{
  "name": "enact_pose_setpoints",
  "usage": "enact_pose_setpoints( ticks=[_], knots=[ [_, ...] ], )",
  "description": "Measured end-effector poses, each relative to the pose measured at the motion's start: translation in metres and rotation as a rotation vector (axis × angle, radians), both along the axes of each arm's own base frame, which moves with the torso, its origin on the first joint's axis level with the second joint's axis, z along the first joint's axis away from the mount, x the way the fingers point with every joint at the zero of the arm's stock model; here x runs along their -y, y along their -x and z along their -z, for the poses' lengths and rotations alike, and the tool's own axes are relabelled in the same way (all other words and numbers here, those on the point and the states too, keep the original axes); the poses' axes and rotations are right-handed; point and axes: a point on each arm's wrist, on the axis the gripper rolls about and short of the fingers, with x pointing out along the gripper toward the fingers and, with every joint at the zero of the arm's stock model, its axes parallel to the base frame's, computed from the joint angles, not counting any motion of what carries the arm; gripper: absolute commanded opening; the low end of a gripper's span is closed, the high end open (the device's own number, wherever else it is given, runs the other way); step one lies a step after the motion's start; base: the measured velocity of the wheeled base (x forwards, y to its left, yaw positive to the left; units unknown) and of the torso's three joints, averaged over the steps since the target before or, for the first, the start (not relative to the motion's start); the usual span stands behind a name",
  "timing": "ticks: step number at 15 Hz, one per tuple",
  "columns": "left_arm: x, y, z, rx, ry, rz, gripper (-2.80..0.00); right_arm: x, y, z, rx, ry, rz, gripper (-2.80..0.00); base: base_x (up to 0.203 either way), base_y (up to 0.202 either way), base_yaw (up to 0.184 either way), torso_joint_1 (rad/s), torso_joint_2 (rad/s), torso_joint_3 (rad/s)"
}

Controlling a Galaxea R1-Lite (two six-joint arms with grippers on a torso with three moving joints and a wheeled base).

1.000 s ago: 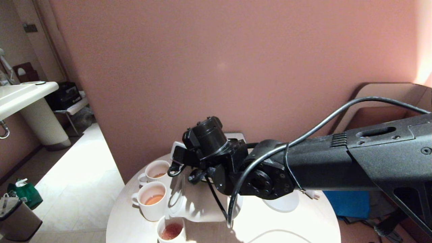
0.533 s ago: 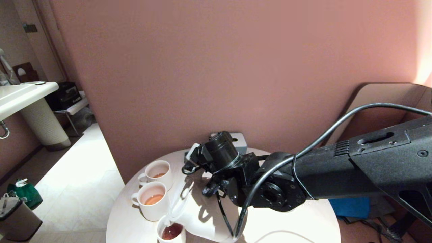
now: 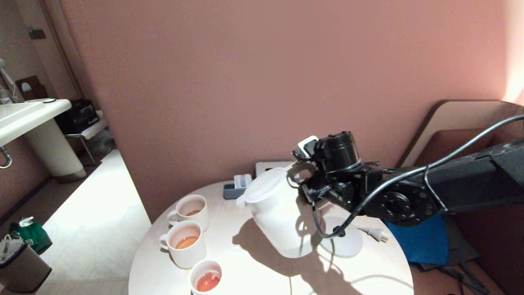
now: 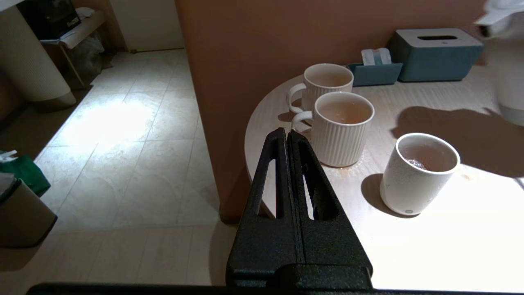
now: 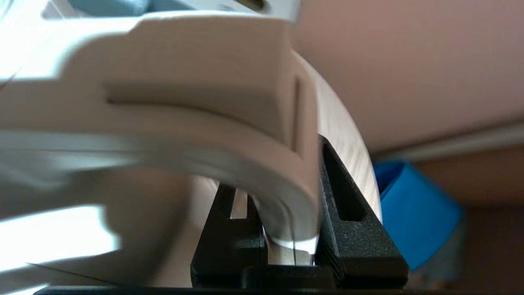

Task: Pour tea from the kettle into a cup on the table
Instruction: Put down the kettle on the table

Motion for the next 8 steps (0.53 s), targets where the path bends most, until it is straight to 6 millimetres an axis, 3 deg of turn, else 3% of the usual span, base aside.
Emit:
enact_pose_setpoints(
  ticks=[8],
  knots=[
    [0.000,0.000,0.000,0.000,0.000,0.000,-2.80,0.109,-0.008,0.010,0.132,-0.294,0.205,-2.80,0.000,0.000,0.000,0.000,0.00,0.000]
  ],
)
